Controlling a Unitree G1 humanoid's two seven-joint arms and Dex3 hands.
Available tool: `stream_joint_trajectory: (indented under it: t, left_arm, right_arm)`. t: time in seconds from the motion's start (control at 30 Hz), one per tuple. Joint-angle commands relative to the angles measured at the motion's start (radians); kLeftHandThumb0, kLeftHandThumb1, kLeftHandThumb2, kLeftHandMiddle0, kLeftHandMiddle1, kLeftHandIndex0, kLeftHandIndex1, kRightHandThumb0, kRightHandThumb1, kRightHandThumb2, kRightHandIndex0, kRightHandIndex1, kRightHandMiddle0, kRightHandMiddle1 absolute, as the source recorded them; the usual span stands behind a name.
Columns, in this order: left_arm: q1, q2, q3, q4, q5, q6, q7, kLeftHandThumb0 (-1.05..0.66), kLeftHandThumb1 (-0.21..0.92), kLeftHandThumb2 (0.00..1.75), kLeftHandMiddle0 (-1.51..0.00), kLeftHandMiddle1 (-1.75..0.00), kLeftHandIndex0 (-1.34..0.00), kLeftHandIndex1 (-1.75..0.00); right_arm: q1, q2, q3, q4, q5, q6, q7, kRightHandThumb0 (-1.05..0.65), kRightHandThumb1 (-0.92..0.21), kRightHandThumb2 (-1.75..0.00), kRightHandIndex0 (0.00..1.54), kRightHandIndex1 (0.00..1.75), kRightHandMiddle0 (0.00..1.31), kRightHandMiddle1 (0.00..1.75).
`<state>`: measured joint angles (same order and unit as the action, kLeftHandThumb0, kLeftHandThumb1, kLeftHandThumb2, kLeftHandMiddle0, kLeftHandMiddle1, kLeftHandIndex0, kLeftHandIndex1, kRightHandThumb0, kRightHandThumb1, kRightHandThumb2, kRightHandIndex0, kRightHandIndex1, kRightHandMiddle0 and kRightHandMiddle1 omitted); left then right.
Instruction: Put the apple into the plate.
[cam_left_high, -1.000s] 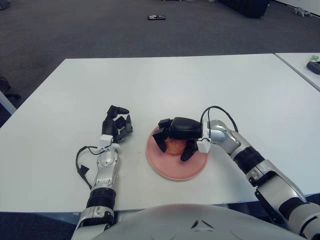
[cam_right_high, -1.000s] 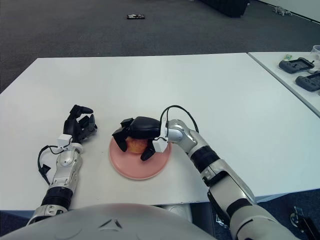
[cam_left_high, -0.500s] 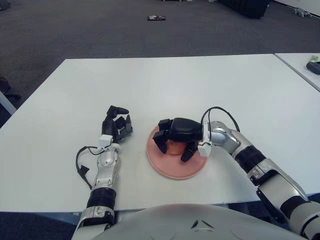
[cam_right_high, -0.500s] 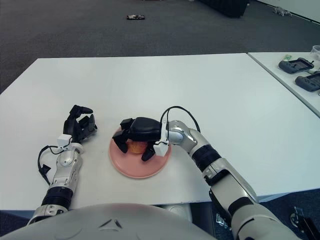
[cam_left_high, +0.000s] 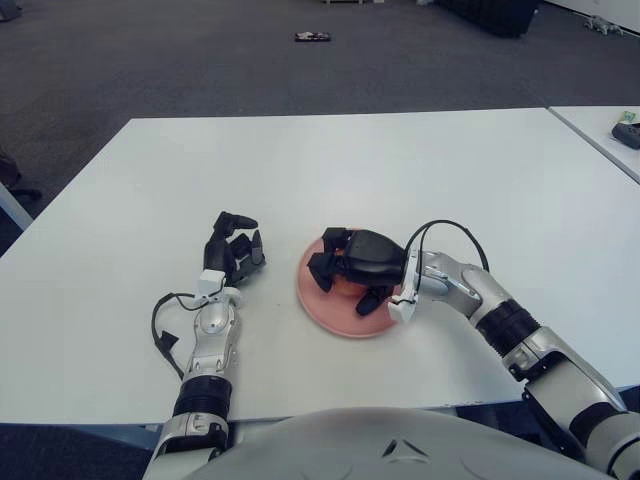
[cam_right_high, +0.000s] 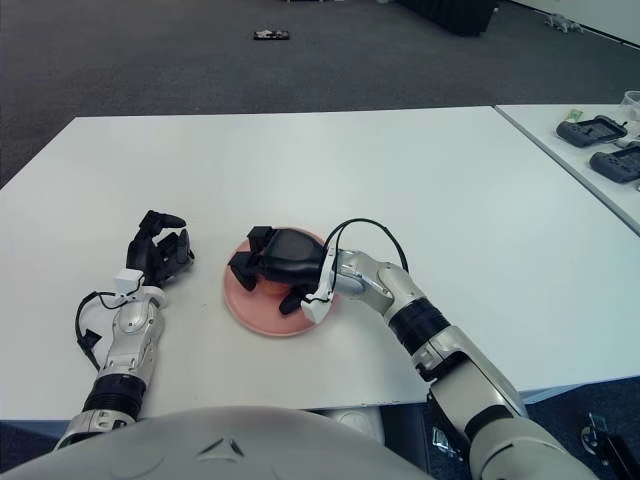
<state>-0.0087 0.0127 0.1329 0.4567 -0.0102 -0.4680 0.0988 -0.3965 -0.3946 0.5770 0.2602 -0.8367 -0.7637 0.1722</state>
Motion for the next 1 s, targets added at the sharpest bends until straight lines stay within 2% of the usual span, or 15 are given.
stream_joint_trajectory:
  t: [0.0,0.03,0.13,0.2,0.27,0.43,0.63,0.97]
  left_arm:
    - [0.038,0.001,0.001,0.042,-0.004,0.034,-0.010,-0.41,0.55,1.03,-0.96,-1.75,-0.43,-1.75]
    - [0.038,0.001,0.001,0.042,-0.005,0.034,-0.011,-0.41,0.56,1.02,-0.95,-1.75,-0.43,-1.75]
    - [0.037,0.001,0.001,0.042,-0.006,0.033,-0.011,-0.41,0.56,1.02,-0.95,-1.75,-0.43,-1.75]
    - [0.037,0.000,0.001,0.041,-0.007,0.034,-0.010,-0.41,0.56,1.01,-0.94,-1.75,-0.42,-1.75]
    - [0.037,-0.001,0.001,0.039,-0.006,0.037,-0.009,-0.41,0.58,1.00,-0.94,-1.75,-0.41,-1.75]
    - [0.037,-0.001,0.001,0.035,-0.005,0.049,-0.005,-0.40,0.58,0.99,-0.95,-1.75,-0.41,-1.75]
    - [0.037,0.000,-0.001,0.031,0.003,0.053,0.002,-0.41,0.57,1.00,-0.97,-1.75,-0.41,-1.75]
    - [0.038,-0.001,-0.001,0.025,0.002,0.061,-0.003,-0.41,0.56,1.02,-0.96,-1.75,-0.42,-1.75]
  right_arm:
    - [0.022,-0.057,0.008,-0.030,-0.044,0.081,0.093,-0.33,-0.36,-1.10,0.07,1.18,0.04,1.17]
    - [0.027,-0.060,0.012,-0.039,-0.050,0.091,0.100,-0.40,-0.39,-1.05,0.04,0.90,0.02,0.97]
    - [0.032,-0.091,0.002,-0.133,-0.019,0.141,0.202,-0.53,-0.46,-0.95,0.01,0.38,0.01,0.59]
    - [0.043,-0.093,-0.001,-0.162,-0.007,0.180,0.238,-0.60,-0.51,-0.87,0.01,0.20,0.00,0.39]
    - [0.057,-0.094,-0.010,-0.189,0.006,0.212,0.256,-0.69,-0.57,-0.76,0.00,0.08,0.00,0.18]
    - [0.083,-0.100,-0.038,-0.246,0.058,0.248,0.274,-0.79,-0.67,-0.60,0.00,0.01,0.00,0.03]
    - [0.111,-0.096,-0.068,-0.281,0.129,0.278,0.292,-0.81,-0.72,-0.50,0.00,0.00,0.00,0.00]
    - [0.114,-0.097,-0.103,-0.262,0.223,0.246,0.271,-0.76,-0.69,-0.45,0.00,0.00,0.00,0.00]
